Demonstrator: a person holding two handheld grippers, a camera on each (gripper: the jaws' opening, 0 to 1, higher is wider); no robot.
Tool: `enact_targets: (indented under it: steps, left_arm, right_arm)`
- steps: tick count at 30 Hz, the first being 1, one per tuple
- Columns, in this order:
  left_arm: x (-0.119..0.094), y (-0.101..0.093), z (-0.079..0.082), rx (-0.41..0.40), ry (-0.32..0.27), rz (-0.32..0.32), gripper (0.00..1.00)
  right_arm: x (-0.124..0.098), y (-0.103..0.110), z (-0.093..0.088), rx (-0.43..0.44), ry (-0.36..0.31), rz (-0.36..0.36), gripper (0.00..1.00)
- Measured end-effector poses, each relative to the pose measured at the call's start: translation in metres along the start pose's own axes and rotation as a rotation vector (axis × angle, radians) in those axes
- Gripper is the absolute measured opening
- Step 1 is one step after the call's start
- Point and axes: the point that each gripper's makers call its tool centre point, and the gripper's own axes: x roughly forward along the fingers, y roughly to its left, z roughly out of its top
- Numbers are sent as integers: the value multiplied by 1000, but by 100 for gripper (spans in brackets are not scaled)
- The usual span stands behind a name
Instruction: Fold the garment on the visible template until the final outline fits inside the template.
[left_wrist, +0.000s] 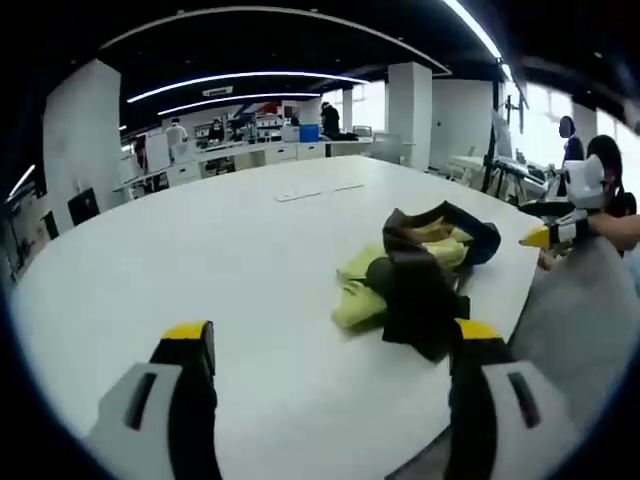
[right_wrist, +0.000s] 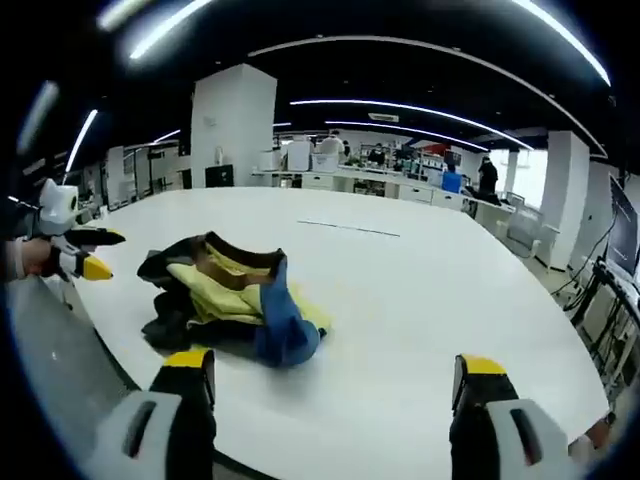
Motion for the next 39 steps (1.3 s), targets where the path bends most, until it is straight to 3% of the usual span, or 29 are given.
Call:
enact_targets:
  steps: [7, 11, 15, 21, 23, 26, 34, 39]
  left_arm:
    - [0, -2, 7, 3, -18, -12, 96]
    - [-1, -4, 8, 48, -4, -33, 93]
    - [-5, -1, 14, 28, -24, -22, 93]
    - [-14, -1, 20, 27, -21, -9, 88]
    - [-16, -2, 30, 17, -53, 3, 87]
    - [-14, -3, 32, 54, -47, 12, 86]
    - [-6, -7, 41, 4, -81, 6, 84]
    - [-3, -4, 43, 19, -82, 22, 85]
  right_arm:
    - [-4, -8, 14, -96, 5, 32, 100]
    - [-12, -20, 27, -90, -21, 36, 100]
    - [-17, -31, 35, -71, -50, 24, 100]
    - [-17, -37, 37, -65, -68, 21, 99]
    - [-19, -37, 38, -67, -70, 18, 98]
    - [-22, -39, 37, -79, -68, 7, 98]
    - [-24, -47, 37, -66, -66, 6, 92]
    - [-20, -49, 34, -66, -55, 7, 92]
